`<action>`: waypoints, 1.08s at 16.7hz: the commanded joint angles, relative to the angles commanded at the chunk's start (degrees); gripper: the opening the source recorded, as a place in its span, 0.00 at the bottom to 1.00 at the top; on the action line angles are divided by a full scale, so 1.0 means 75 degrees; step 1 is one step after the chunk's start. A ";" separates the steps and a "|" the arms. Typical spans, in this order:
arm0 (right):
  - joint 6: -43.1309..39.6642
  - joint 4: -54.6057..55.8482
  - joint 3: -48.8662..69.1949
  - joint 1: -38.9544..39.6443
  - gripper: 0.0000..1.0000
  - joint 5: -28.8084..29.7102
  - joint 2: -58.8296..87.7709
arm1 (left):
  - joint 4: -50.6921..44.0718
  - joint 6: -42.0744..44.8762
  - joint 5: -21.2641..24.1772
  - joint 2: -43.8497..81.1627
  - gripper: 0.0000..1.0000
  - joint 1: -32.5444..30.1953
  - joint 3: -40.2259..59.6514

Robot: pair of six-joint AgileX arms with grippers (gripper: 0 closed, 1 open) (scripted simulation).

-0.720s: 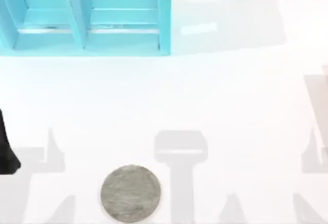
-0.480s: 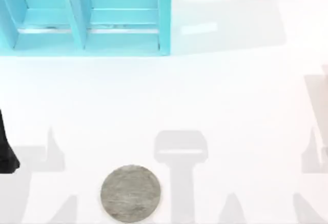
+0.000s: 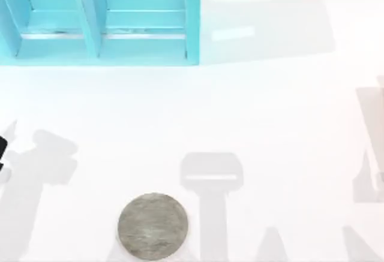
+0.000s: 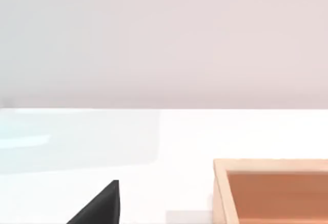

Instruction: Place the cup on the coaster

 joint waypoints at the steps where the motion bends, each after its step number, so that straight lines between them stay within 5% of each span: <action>1: 0.0000 0.0000 0.0000 0.0000 1.00 0.0000 0.0000 | -0.0410 0.0758 -0.0024 0.0661 1.00 0.0026 0.0549; 9: 0.0000 0.0000 0.0000 0.0000 1.00 0.0000 0.0000 | -0.4065 0.6367 -0.0070 0.5756 1.00 0.0699 0.4313; 18: 0.0000 0.0000 0.0000 0.0000 1.00 0.0000 0.0000 | -0.6889 0.9659 0.0205 0.8866 1.00 0.1899 0.6560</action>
